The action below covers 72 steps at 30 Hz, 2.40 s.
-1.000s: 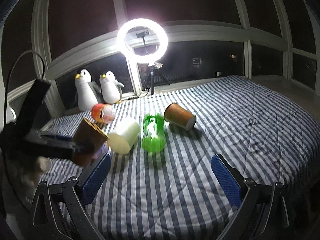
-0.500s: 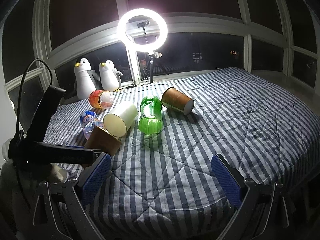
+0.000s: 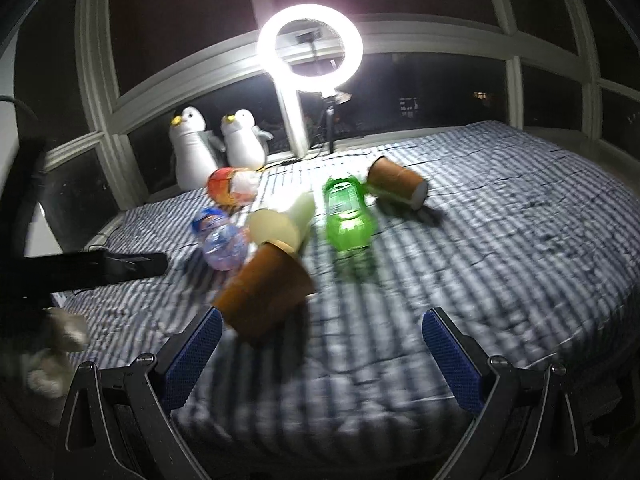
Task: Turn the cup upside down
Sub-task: 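Close the right tool on the brown cup while the left tool opens and releases it, then rotate the brown cup in the right tool, turning its rim toward the bedspread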
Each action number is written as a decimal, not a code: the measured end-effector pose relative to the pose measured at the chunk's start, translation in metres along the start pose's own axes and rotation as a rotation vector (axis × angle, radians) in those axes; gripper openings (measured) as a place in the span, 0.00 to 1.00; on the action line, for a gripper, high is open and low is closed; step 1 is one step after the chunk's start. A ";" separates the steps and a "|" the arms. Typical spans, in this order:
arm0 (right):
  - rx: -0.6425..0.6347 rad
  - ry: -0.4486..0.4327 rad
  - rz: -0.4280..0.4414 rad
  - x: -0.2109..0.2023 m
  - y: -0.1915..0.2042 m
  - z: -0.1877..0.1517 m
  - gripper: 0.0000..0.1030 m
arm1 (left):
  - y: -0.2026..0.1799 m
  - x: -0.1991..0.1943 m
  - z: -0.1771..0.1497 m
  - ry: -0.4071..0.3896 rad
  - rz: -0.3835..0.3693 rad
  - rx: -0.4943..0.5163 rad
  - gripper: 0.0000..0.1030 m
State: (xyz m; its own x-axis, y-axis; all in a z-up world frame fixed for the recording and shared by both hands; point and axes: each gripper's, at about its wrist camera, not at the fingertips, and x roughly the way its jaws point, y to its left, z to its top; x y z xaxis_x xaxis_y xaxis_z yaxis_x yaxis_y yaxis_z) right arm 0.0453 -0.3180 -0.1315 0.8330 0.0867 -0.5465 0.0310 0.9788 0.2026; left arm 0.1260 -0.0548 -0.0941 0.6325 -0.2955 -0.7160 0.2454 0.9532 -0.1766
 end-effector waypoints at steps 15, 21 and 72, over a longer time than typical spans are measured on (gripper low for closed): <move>-0.004 0.031 -0.099 0.079 0.092 -0.017 0.96 | 0.080 -0.095 -0.030 -0.194 0.148 -0.056 0.87; -0.013 0.044 -0.127 0.094 0.096 -0.019 0.96 | 0.087 -0.098 -0.031 -0.201 0.151 -0.063 0.87; -0.203 0.123 -0.007 0.061 0.042 0.011 0.52 | 0.057 -0.081 -0.029 -0.205 0.073 -0.057 0.87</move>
State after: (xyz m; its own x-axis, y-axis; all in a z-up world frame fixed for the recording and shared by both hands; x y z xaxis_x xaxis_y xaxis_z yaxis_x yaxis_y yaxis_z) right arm 0.1030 -0.2731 -0.1476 0.7591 0.0900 -0.6447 -0.0861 0.9956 0.0375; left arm 0.0673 0.0252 -0.0655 0.7848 -0.2271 -0.5766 0.1551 0.9728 -0.1720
